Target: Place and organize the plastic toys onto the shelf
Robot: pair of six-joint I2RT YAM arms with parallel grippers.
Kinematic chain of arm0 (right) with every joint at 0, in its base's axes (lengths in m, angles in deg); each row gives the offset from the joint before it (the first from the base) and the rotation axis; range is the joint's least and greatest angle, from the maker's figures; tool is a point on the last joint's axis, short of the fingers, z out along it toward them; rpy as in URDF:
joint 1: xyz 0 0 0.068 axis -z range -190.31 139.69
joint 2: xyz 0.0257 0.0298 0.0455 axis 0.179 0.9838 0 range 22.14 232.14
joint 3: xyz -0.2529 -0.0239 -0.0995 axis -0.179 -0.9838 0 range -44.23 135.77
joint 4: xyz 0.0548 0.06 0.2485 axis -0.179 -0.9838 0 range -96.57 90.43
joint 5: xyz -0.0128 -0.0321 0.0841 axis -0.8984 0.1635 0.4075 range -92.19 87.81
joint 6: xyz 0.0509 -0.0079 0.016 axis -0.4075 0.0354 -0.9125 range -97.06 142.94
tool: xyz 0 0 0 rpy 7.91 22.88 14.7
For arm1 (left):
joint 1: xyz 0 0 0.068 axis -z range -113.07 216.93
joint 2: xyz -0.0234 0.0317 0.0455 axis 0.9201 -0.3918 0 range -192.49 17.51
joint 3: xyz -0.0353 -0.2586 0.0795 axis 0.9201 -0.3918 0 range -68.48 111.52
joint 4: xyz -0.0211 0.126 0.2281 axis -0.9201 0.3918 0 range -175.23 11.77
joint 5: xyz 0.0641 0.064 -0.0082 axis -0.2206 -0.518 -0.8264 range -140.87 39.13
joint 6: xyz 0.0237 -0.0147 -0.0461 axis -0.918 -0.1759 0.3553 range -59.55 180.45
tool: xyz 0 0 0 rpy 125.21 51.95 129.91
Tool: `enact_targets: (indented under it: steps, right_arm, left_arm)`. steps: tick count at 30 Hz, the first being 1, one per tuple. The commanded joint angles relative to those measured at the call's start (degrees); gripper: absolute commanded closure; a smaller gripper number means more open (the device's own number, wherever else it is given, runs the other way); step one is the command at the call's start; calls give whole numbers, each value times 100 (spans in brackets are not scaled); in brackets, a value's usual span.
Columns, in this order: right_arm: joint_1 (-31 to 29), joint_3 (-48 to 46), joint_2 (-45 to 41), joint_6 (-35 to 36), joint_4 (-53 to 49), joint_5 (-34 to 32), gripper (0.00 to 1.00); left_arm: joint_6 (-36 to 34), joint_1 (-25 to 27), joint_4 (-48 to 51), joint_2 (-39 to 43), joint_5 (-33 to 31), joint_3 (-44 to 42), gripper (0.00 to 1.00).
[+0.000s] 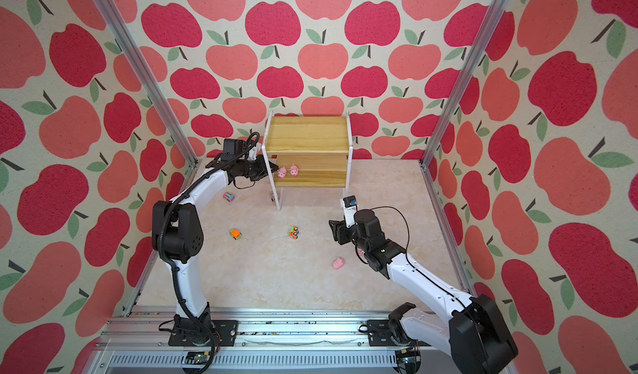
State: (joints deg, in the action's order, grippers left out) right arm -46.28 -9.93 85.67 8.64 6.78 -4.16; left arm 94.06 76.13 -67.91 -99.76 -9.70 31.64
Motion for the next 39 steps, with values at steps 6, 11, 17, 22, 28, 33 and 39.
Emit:
enact_targets:
  steps: [6, 11, 17, 22, 28, 33, 39]
  right_arm:
    - [37, 51, 150, 183, 100, 53, 38]
    - [37, 152, 314, 173, 119, 88, 39]
    - [41, 143, 344, 91, 77, 48, 39]
    - [41, 121, 329, 70, 42, 22, 39]
    - [40, 85, 267, 82, 7, 6, 39]
    - [45, 11, 187, 70, -2, -26, 40]
    - [46, -64, 73, 68, -37, -72, 39]
  left_arm:
    - [-115, -277, 28, 494, -197, -374, 86]
    - [-266, -286, 166, 786, -141, -660, 86]
    - [-325, -244, 219, 864, 110, -871, 86]
    - [-420, -138, 261, 759, 375, -853, 90]
    - [-530, -32, 324, 564, 637, -694, 92]
    - [-586, 4, 424, 447, 697, -591, 93]
    - [-600, 14, 446, 296, 770, -490, 93]
